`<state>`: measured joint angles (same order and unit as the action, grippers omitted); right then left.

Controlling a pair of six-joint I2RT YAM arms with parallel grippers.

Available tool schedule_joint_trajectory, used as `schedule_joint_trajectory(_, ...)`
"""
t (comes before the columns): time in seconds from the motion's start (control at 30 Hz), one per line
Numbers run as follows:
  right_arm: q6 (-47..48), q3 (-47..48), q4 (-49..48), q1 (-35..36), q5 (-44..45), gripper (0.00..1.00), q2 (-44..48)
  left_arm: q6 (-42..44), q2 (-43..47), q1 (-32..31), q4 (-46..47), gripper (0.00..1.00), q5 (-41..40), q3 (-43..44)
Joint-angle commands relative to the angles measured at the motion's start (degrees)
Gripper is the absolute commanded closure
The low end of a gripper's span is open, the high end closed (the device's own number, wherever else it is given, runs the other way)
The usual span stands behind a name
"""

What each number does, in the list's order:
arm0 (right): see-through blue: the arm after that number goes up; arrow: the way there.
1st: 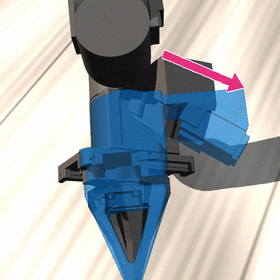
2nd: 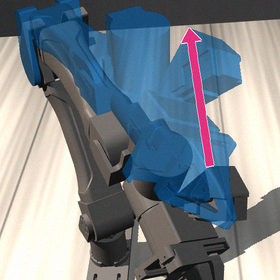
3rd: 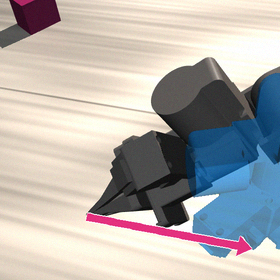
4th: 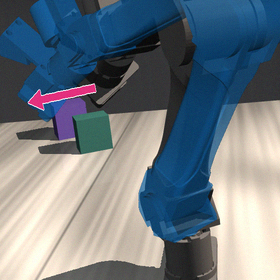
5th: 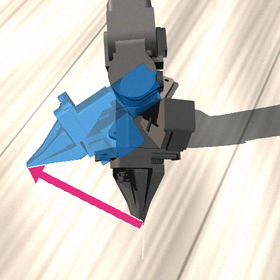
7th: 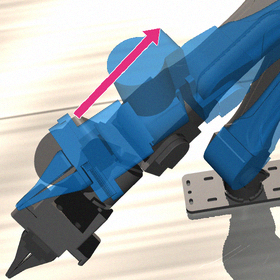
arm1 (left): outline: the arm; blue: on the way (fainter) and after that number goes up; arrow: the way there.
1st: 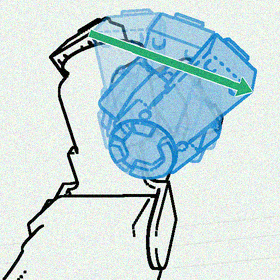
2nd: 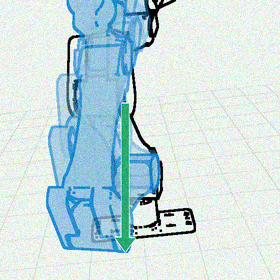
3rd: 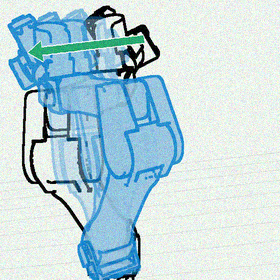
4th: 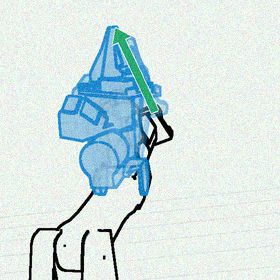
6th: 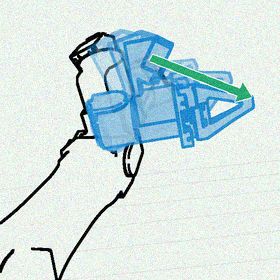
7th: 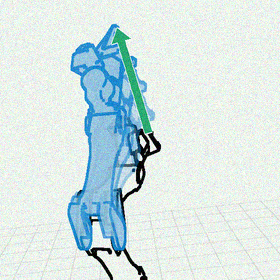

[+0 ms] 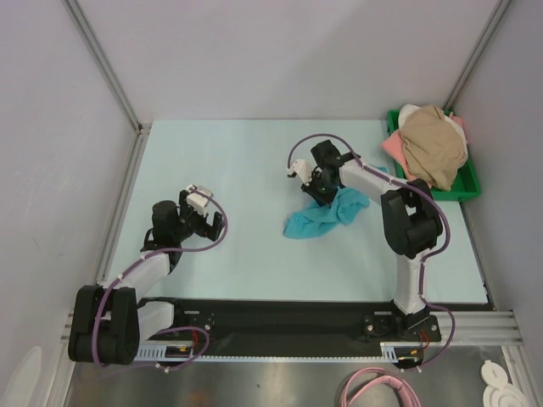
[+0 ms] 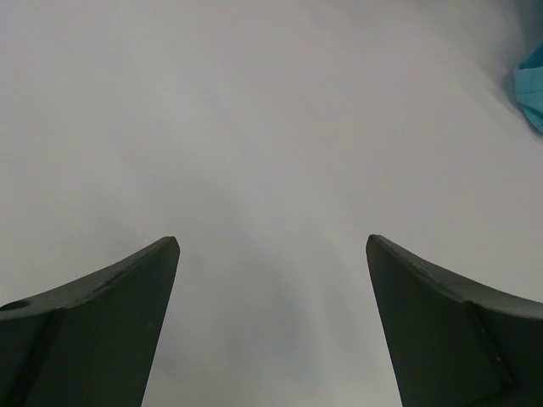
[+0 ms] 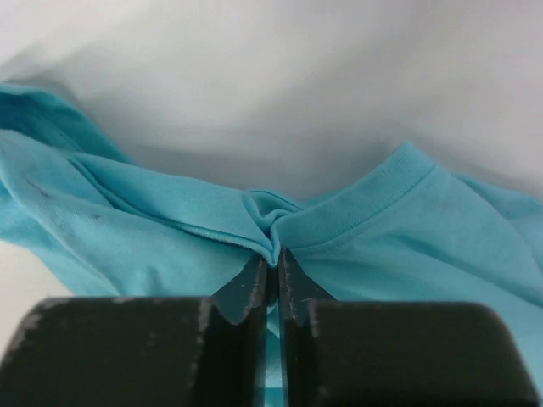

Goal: Fold and stack the t-shirts
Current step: Flatten the tshirt out

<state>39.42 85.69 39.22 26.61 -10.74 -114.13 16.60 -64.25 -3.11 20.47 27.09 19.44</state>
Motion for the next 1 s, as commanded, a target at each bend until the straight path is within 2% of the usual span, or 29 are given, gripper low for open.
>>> schedule_joint_trajectory(0.0, -1.71, 4.22, -0.64, 0.55, 2.65, 0.96, 0.56, 0.89, -0.09, 0.83, 1.77, 0.02, 0.07, 0.51)
schedule_joint_trajectory(0.03, -1.89, 4.4, -1.68, 0.72, 2.83, 1.0, 1.44, 0.89, 0.0, 0.83, 1.68, 0.02, 0.07, 0.42)
schedule_joint_trajectory(0.4, 4.09, 6.68, -13.01, 3.54, 6.44, 1.0, 23.41, 0.98, -0.18, 1.01, 2.21, 0.02, -0.55, 0.42)
schedule_joint_trajectory(0.57, 4.0, 7.99, -16.72, 4.59, 5.82, 1.0, 31.49, 1.07, 3.15, 1.01, 0.54, 0.02, -1.25, 1.47)
schedule_joint_trajectory(0.77, 5.15, 14.05, -18.04, 8.19, 9.51, 1.0, 35.02, 0.54, 9.05, 1.01, -2.98, 0.01, -1.61, 3.06)
schedule_joint_trajectory(0.97, 0.67, 11.62, -22.43, 1.88, 15.22, 1.0, 30.72, 1.94, 13.18, 0.92, -6.75, 0.03, 4.8, 3.5)
